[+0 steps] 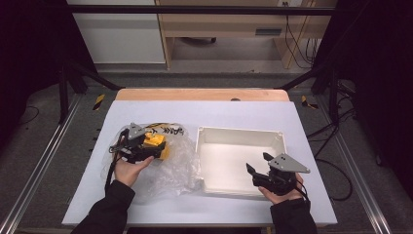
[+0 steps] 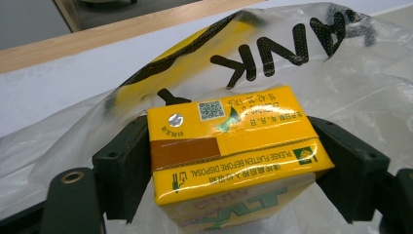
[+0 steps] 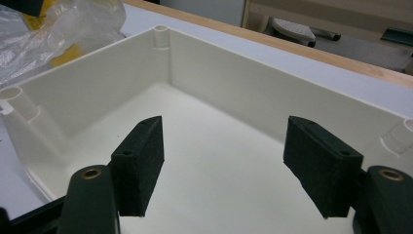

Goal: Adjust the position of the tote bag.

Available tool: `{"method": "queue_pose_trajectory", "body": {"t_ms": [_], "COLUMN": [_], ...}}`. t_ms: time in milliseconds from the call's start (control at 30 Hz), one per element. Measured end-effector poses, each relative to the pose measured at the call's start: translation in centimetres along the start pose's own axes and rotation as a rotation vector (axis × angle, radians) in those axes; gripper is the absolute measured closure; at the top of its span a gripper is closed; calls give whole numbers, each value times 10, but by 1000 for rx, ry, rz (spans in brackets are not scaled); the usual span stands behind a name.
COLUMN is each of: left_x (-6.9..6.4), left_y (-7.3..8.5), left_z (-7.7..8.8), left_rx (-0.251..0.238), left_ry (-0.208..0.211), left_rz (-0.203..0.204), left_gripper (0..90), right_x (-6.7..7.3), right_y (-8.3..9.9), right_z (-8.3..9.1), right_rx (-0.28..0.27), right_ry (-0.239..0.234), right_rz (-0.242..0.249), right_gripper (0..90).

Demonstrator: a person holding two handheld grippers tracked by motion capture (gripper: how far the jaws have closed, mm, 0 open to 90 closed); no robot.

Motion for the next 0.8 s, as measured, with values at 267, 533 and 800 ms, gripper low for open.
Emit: {"method": "queue_pose_trajectory", "body": {"t_ms": [267, 533, 800], "left_x": [-3, -8, -5], "left_y": [10, 28, 33], "left_z": [17, 19, 22], "left_rx": [14, 32, 5], "left_ry": [-30, -26, 8], "left_rz": [1, 7, -4], "left_gripper": [222, 242, 233], "right_x": [0, 1, 1], "right_y": [1, 0, 1], "right_z": [0, 0, -1], "right_rx": [2, 2, 7], "right_ry": [0, -3, -1], "right_rz": [-1, 4, 7], "right_gripper": [312, 313, 313]}}
Point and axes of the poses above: each handheld gripper's, and its own axes: z roughly backward along the jaws, y roughly out of its underside, x roughly to its left, the point moved 6 cm from there along -z, roughly forward along the jaws, and after that the axes turned 4 degrees about x, right-handed, at the moved point
